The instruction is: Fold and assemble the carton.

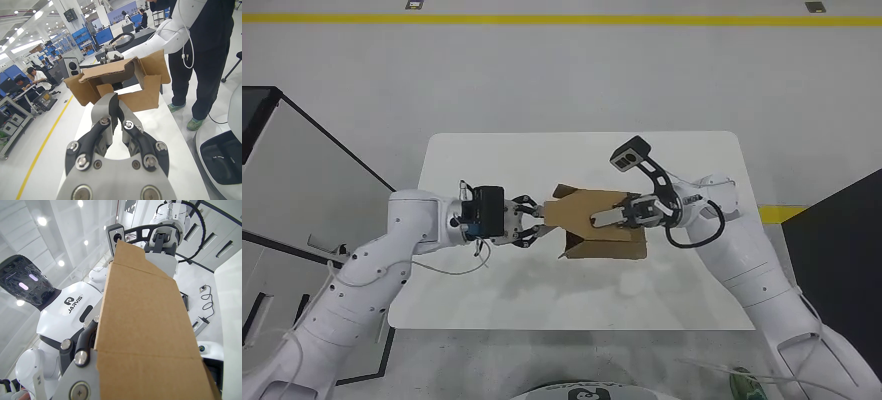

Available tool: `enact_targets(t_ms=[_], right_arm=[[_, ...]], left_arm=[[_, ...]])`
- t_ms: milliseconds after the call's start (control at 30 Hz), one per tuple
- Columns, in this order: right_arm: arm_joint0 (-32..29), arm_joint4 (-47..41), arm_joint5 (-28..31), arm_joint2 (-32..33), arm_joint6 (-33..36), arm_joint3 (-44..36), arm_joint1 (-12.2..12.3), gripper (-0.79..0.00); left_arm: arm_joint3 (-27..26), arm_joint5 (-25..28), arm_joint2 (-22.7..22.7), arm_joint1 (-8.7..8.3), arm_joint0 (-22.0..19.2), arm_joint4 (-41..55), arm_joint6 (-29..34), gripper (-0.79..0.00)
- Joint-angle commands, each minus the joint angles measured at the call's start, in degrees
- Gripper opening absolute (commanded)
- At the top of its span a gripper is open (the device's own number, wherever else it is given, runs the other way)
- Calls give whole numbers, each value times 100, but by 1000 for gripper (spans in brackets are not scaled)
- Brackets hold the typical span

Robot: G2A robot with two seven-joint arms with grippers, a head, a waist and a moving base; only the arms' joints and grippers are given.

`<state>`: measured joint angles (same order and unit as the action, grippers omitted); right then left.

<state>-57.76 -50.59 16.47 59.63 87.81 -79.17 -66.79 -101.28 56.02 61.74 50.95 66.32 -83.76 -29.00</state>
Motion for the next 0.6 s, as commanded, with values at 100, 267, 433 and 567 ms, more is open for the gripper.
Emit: enact_targets(t_ms=[100, 267, 433, 567], right_arm=[[-21, 11, -13, 0, 13, -27, -21, -785], [-49, 46, -12, 9, 12, -57, -37, -785], [-94, 79, -12, 27, 12, -79, -47, -785], [-146, 95, 4, 127, -4, -90, -36, -785]], left_arm=[[-26, -41, -47, 23, -5, 56, 114, -785], [-64, -67, -51, 37, -3, 94, 218, -785], [-123, -79, -25, 41, 29, 120, 307, -785], [-144, -85, 88, 28, 75, 164, 310, -785]])
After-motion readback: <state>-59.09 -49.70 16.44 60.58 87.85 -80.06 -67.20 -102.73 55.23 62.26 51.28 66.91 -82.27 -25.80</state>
